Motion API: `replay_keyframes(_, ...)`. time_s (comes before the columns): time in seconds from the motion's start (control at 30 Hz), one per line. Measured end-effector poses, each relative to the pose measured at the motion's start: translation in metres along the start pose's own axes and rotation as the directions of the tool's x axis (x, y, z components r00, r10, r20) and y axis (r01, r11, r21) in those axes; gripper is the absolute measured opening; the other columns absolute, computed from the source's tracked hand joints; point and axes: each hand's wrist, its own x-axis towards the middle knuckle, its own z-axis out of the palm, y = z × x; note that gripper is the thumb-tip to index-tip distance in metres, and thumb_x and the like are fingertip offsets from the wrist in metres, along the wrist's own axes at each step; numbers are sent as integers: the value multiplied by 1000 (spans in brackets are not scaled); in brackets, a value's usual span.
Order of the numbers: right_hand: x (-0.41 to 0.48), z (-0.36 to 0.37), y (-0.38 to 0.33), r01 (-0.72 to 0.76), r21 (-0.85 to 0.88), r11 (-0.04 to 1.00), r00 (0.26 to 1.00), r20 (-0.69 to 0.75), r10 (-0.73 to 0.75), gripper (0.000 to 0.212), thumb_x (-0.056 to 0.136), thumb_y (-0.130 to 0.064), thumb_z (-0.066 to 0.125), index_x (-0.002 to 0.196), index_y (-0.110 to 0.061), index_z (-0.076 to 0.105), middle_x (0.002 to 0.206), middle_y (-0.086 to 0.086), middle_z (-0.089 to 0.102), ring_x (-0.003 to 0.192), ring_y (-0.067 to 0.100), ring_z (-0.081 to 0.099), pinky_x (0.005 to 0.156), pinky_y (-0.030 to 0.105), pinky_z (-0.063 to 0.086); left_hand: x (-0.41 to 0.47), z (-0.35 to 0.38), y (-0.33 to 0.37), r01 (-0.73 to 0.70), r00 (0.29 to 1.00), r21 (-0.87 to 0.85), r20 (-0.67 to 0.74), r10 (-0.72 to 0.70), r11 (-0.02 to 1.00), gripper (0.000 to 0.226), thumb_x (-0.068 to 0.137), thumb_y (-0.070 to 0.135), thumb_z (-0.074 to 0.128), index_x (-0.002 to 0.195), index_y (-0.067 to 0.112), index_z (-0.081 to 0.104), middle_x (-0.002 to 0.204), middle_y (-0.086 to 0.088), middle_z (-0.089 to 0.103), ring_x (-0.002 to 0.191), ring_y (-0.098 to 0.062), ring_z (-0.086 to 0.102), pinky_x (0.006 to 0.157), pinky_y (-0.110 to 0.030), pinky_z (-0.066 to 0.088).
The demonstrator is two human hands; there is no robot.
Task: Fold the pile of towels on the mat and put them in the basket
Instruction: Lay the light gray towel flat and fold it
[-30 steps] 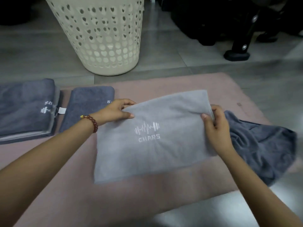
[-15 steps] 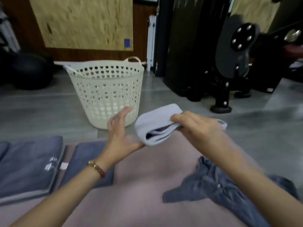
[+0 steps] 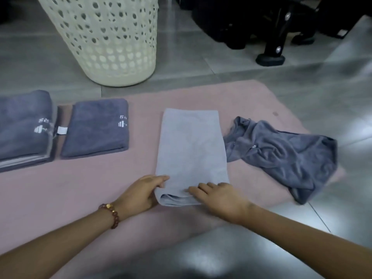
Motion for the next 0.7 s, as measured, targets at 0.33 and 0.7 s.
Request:
replay_keyframes(0.33, -42, 0, 7, -159, 174, 972, 967, 226, 118, 33, 70, -15, 46, 100, -19, 60, 102, 6, 66, 91, 27, 65, 74, 29, 52, -5, 14, 3, -202, 979, 598, 154, 136, 776, 55, 78, 56, 41, 121, 26, 61, 124, -8, 63, 111, -19, 62, 96, -39, 32)
replay_keyframes(0.7, 9, -71, 36, -751, 597, 280, 424, 763, -488, 21, 86, -3, 55, 104, -12, 60, 106, 7, 62, 103, 22, 58, 98, 43, 43, -2, -57, 26, 682, 542, -245, 802, -251, 689, 56, 64, 48, 77, 113, 22, 67, 113, 2, 69, 104, -12, 62, 85, -22, 50)
